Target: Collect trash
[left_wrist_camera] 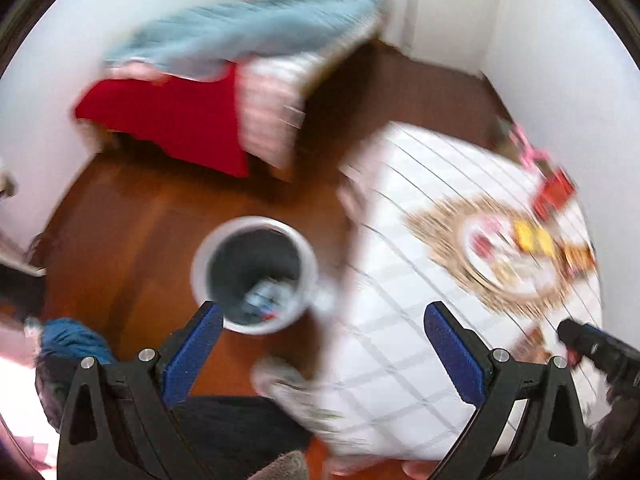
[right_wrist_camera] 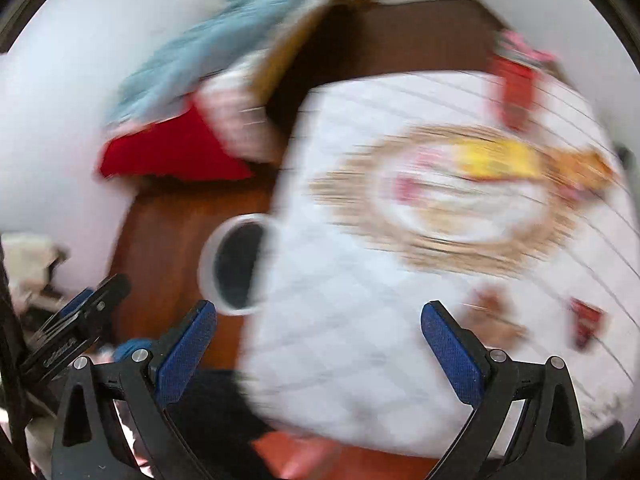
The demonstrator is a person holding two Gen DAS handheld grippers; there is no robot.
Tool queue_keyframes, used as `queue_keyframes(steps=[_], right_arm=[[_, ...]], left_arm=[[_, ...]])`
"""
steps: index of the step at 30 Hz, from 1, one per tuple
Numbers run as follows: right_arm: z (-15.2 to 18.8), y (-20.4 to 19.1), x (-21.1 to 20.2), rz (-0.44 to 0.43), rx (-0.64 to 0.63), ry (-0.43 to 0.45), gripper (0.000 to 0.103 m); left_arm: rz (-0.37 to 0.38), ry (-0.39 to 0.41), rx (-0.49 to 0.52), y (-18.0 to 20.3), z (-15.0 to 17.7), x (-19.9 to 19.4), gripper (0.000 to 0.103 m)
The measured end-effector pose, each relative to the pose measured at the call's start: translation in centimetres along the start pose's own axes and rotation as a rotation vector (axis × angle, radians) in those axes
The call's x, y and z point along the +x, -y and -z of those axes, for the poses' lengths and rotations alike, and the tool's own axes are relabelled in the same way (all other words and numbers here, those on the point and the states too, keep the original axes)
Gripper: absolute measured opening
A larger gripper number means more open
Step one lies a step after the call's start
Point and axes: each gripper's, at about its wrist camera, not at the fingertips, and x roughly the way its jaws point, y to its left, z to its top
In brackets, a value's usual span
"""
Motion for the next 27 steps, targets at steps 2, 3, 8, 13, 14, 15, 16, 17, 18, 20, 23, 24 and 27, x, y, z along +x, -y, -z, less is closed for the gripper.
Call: queue_keyframes(steps=[2,3,8,13,14,15,16,17,18,20,23,24,27], right_arm=[[0.7,6.4,-0.8,0.092,0.103,0.000,0.103],[0.9,8.4,-1.0,0.118,0.138,-0.004,0.103],[2.8,19.2,-1.1,0.228,0.305,-0.024,0.090],[4.0,24.0,0.2,0.243,0.361,-0.043,0.086],[4.1,24.4,0.4,0.244,0.360,-0.045,0.086],[4.2,24.7,0.6,0.242,0.358,-0.046,0.086],[4.3,24.9,0.8,0.233,0.358,-0.046,0.086],[4.3,24.8,0.9,0.227,0.358,-0.047,0.085],[4.2,24.9,1.1,0.219,0.357,-0.046,0.085],[4.2,24.6,1.6,0.214,0.345,-0.046,0.083],[3.9,23.9,2.2,0.216,0.323,-0.049,0.078],[3.8,23.8,2.3,0.216,0.316,-0.049,0.076],[3.5,23.4,2.8,0.228,0.290,-0.053,0.062]], left_arm=[[0.040,-0.045,0.052,3.7,0.8,2.0,0.103],[0.071,-0.075,0.088,6.1,1.4,3.3,0.103],[0.201,-0.189,0.263,16.2,4.4,7.1,0.102],[0.267,-0.239,0.484,23.6,7.5,9.3,0.102],[0.262,-0.257,0.518,24.5,7.9,9.9,0.102],[0.261,-0.265,0.530,24.9,8.2,10.2,0.102],[0.256,-0.277,0.543,25.4,8.5,10.8,0.101],[0.249,-0.281,0.547,25.6,8.7,11.1,0.100],[0.240,-0.282,0.549,25.8,8.8,11.3,0.095],[0.226,-0.279,0.544,25.9,8.8,11.6,0.088],[0.201,-0.255,0.530,25.7,8.6,11.4,0.073],[0.195,-0.250,0.528,25.6,8.6,11.3,0.065],[0.195,-0.237,0.520,25.4,8.2,10.9,0.044]])
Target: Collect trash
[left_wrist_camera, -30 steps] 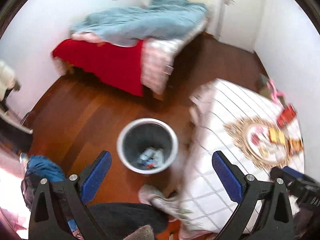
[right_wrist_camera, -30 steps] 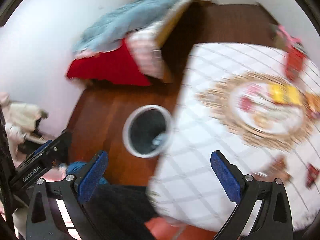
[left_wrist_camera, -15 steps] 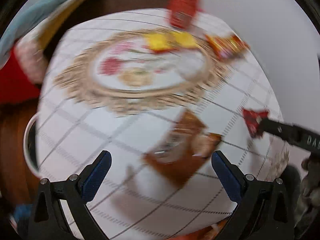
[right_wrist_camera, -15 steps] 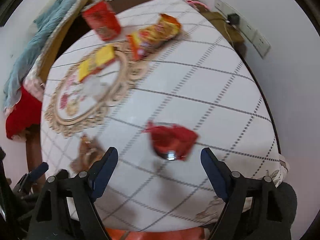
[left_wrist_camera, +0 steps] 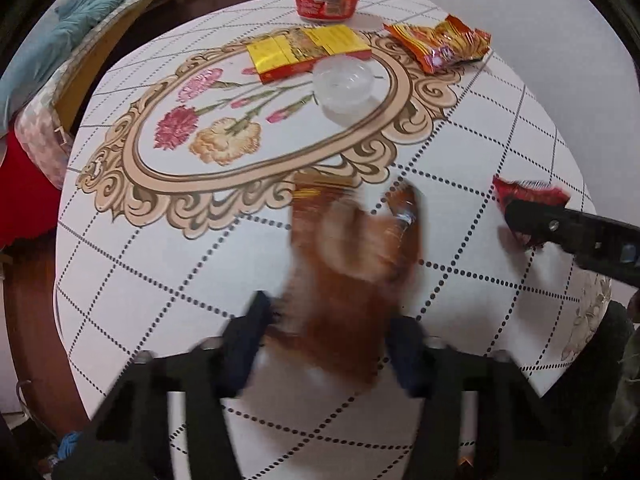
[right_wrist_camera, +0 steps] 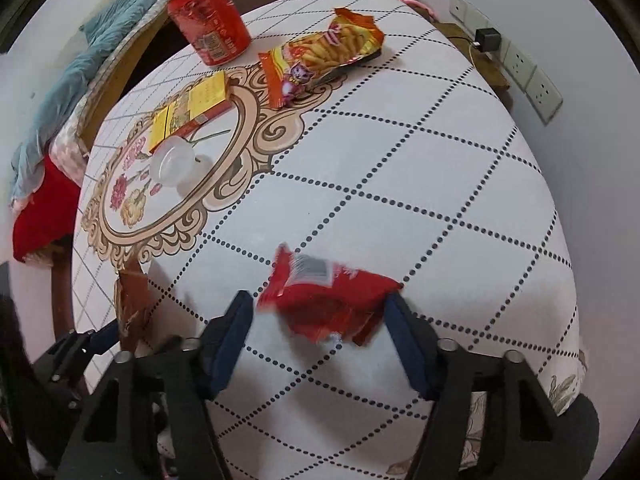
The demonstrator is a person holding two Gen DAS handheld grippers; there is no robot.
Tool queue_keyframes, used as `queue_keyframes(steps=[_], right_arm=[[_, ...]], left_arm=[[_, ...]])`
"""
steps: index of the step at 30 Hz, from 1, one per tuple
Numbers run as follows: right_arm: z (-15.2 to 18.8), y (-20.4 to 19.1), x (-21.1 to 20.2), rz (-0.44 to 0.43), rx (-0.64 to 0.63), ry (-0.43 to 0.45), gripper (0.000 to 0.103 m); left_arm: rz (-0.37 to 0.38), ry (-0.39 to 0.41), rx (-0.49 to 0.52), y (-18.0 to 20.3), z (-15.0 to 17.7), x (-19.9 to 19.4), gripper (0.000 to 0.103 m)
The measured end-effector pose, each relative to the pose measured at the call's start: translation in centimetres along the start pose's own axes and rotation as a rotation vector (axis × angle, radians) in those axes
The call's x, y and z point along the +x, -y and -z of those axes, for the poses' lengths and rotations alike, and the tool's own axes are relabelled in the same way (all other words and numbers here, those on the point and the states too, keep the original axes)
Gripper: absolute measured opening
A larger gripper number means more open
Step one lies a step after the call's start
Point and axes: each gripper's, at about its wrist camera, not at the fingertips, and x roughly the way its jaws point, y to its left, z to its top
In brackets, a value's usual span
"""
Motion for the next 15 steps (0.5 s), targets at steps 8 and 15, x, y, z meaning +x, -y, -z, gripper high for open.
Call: queue_keyframes(steps=[8,15], right_arm=[[0.0,-0.3,-0.3,0.025,-0.028,0.017,0.046],[-0.1,-0.6,-2.3,0.008,-0.039,0.057,0.044]], left_arm=[[-0.006,0.041,-0.010,0.5,0.0,-1.7,0.037],[-0.003,0.123,-0.023,-1.3,-0.3,-5.1,0.035]])
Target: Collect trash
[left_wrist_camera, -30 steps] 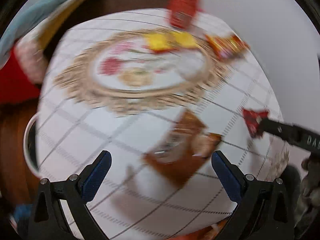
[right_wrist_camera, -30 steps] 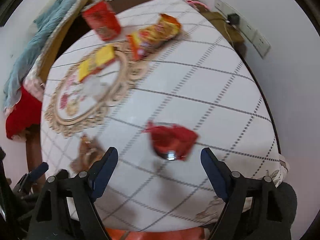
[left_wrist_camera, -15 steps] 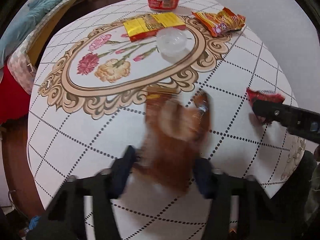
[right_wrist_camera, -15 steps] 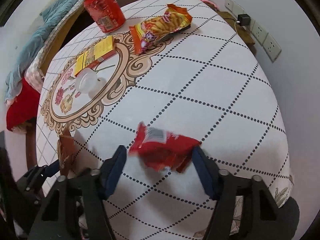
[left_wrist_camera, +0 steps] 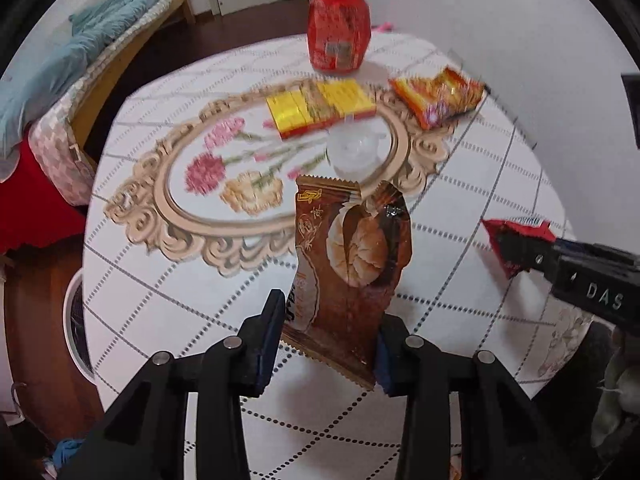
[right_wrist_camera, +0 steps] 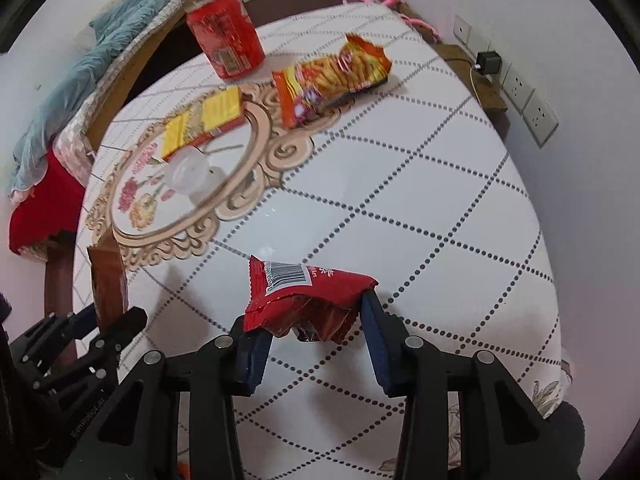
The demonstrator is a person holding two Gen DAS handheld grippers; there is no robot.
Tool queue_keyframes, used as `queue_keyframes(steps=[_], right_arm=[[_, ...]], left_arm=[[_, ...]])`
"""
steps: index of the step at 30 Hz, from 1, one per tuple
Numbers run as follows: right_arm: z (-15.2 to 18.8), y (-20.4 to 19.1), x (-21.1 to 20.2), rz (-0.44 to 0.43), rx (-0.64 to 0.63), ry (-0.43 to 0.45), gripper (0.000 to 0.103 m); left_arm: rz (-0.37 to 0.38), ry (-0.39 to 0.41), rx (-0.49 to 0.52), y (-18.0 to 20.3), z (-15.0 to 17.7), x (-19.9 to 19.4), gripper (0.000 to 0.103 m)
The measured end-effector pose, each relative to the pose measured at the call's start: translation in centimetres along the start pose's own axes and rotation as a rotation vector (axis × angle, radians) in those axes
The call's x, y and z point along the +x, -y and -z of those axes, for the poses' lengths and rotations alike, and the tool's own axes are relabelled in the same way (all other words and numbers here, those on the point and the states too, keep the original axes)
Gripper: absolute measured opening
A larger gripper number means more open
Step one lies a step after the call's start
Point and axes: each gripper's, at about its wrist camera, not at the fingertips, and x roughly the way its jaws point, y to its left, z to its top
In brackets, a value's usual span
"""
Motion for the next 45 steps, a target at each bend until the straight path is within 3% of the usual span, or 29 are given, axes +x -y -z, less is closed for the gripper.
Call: queue_keyframes(steps=[9,15,18,23,25,29,33,35,36,37,42,45], right_arm=[[-1.0,-3.7,-4.7,-0.087,-0.047,0.075,0.044],[-2.0,-9.8,-7.5,-0.184,-0.133,0.114,0.044],[-2.3,-12.6,-8.3,-0.219,-0.166,0.125,0.044],[-2.2,-14.3,-6.8,-0.208,-0.155,0.102,0.044],[-2.0,-13.2,-4.9,-0.170,-0.127,0.072,0.043],[-1.9,-9.6,-1.5,-0.100,-0.048,0.028,0.043],[-1.9,-6.3,0.5,-0.045,0.015,0.007,0.042],[-1.9,-5.1,1.1,-0.025,0.032,0.001,0.042],[-1.9,-4.7,1.4,-0.018,0.036,0.000,0.042],[-2.0,-4.2,1.5,-0.009,0.039,0.000,0.042],[-2.1,-3.0,2.3,0.002,0.050,-0.009,0.042],[-2.1,-2.7,2.6,0.004,0.051,-0.011,0.042]], left_arm=[[-0.019,0.156,-0.041,-3.8,-2.2,-6.5,0.033],[-0.055,0.243,-0.116,-9.1,-2.9,-11.4,0.033],[-0.052,0.250,-0.149,-11.7,-2.8,-12.3,0.033],[0.108,0.136,-0.232,-14.6,-2.0,-7.9,0.036],[0.198,0.070,-0.253,-14.4,-1.9,-4.6,0.039],[0.292,-0.048,-0.291,-13.3,-2.2,1.2,0.039],[0.215,-0.104,-0.261,-11.7,-2.7,4.6,0.045],[0.192,-0.105,-0.219,-10.5,-2.7,5.6,0.064],[0.188,-0.100,-0.205,-10.1,-2.8,5.7,0.080],[0.149,-0.114,-0.184,-9.5,-2.9,6.2,0.082],[0.057,-0.088,-0.121,-7.5,-2.7,6.7,0.080],[0.018,-0.060,-0.101,-7.0,-2.6,6.3,0.047]])
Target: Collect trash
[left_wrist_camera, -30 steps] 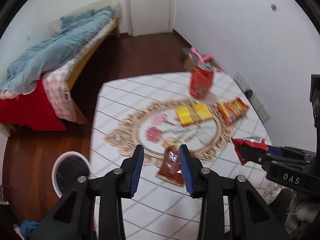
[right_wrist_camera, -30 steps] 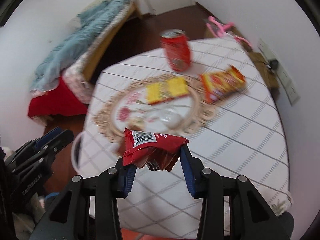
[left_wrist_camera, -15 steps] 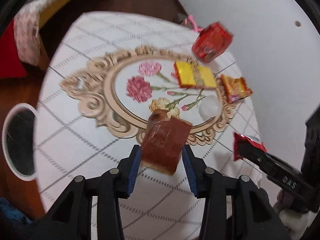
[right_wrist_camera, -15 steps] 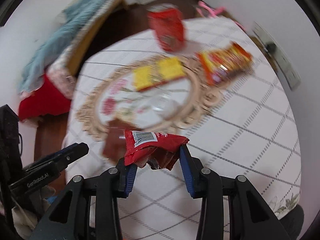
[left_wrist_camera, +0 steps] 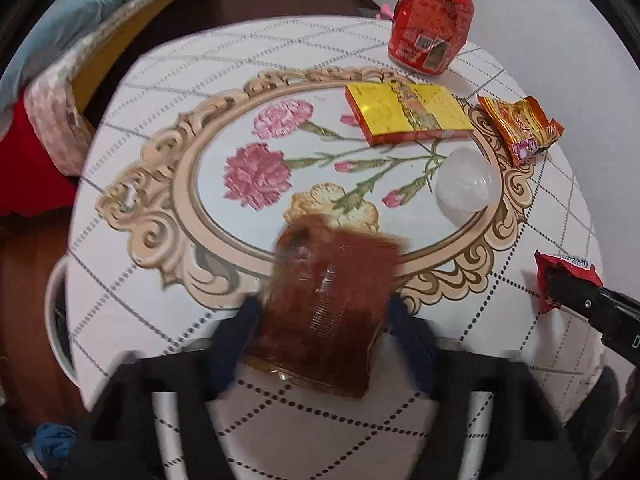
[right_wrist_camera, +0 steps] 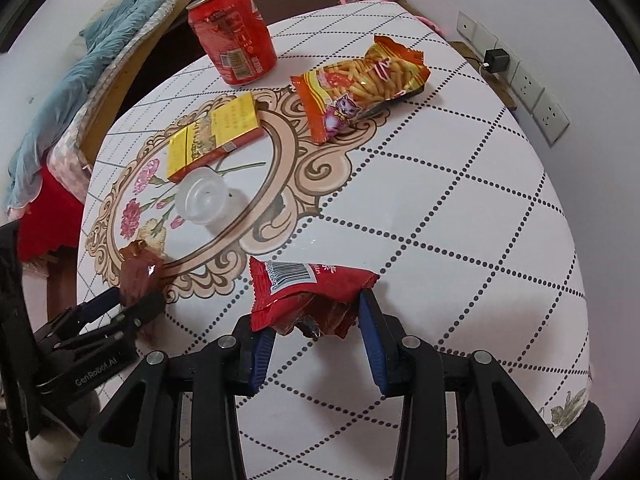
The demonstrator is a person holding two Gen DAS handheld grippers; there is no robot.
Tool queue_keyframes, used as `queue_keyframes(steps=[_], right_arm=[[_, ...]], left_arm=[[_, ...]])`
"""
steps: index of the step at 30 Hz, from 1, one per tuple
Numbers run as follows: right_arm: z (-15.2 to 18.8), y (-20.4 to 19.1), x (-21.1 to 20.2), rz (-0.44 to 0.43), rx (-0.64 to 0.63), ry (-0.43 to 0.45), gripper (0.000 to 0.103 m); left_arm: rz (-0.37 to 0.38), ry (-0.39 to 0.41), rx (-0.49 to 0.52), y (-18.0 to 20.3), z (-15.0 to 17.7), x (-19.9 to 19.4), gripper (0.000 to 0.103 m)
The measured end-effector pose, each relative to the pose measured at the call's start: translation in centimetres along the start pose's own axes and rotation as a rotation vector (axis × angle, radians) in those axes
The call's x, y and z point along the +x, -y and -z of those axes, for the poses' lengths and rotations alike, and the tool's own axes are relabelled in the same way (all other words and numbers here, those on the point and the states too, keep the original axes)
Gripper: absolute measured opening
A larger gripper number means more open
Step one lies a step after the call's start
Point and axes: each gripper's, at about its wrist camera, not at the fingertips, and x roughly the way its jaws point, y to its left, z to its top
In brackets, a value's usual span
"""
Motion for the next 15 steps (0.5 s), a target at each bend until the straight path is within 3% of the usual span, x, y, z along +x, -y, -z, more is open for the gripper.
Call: queue_keyframes(steps=[1,4,8,15], right_arm=[[0.0,0.0,0.1,-0.001,-0.001,-0.001,0.041],[0.0,-0.3,0.0,-0.005,-0.011,0.003,0.041],[-0.1,-1.4,-0.8,-0.028,-0.032,0.016,0.040],[-1.0,-6.5,-4.4,-0.114,-0.116,0.074,0.040]], left_arm=[[-0.008,-0.001,0.006,0.1,0.0,-0.1,0.039],[-0.025,0.026,0.017,0.1,0.2,-1.2,0.036],[-0.024,0.077,-0.005,-1.0,-0.2,-3.6,0.036],[-0.071,0.245,-0.071,-5.7,-0.8,-11.9,0.036]])
